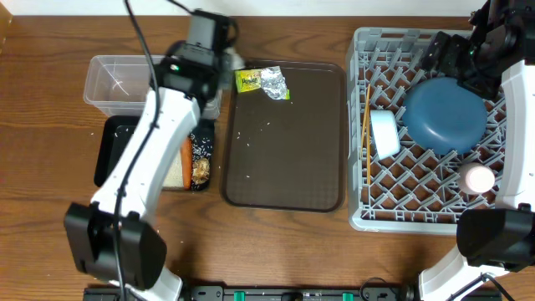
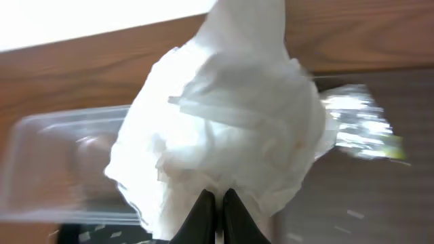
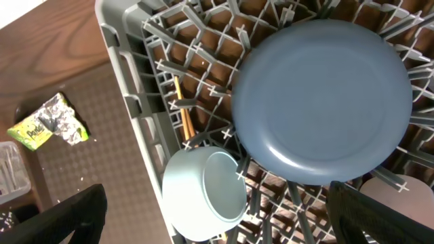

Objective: Sort waste into correct bins and load items into the dishwasher rack
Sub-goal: 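Grasp the Pandan wrapper and foil with the left gripper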

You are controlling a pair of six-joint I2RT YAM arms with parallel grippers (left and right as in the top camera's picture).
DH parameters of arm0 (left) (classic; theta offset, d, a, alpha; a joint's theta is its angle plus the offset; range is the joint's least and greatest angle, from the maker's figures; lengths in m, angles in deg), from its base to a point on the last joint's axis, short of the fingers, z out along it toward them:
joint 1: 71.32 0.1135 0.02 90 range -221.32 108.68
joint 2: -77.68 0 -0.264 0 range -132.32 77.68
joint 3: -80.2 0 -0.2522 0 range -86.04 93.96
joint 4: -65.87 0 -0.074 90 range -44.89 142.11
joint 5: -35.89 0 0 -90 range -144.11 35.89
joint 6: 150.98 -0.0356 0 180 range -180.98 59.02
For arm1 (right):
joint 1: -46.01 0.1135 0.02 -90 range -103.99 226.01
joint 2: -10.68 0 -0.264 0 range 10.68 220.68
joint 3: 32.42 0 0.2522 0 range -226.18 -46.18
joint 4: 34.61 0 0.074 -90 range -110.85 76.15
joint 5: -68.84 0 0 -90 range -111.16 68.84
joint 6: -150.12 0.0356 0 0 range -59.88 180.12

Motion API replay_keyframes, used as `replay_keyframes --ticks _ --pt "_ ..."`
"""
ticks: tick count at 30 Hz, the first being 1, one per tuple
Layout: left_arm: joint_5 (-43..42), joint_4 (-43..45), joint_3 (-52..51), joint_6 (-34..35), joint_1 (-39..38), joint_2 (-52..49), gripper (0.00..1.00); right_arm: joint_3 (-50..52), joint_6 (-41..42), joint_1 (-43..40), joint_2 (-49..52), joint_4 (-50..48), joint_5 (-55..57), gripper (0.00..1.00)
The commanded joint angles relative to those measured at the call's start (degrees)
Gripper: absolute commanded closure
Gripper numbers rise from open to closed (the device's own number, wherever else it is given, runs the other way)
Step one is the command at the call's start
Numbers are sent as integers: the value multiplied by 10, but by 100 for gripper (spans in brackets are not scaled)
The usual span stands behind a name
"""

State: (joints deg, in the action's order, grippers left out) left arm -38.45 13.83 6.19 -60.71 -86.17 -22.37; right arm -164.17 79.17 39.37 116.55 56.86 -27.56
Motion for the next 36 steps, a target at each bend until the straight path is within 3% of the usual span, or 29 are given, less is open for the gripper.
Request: replay_keyframes --ticks 1,7,9,17,20,28,31,36 --pt "49 2 -1 3 54 -40 94 -1 -2 -2 2 -1 6 1" --pt "-24 3 -1 26 108 -74 90 -1 -2 -2 2 -1 6 1" --pt "-55 10 -1 26 108 -69 59 -1 -2 -2 2 -1 6 1" --pt "-188 17 -1 26 55 -45 50 -1 -2 -2 2 -1 6 1" --pt "-191 27 -2 24 19 -57 48 -1 -2 -2 2 -1 6 1" --pt "-191 139 -3 -37 -50 -158 21 -1 -2 -2 2 1 5 1" --pt "-191 177 -3 -59 -60 -205 16 -1 -2 -2 2 2 5 1" --pt "-191 238 -3 -82 -60 -262 15 -1 -2 0 2 3 5 1"
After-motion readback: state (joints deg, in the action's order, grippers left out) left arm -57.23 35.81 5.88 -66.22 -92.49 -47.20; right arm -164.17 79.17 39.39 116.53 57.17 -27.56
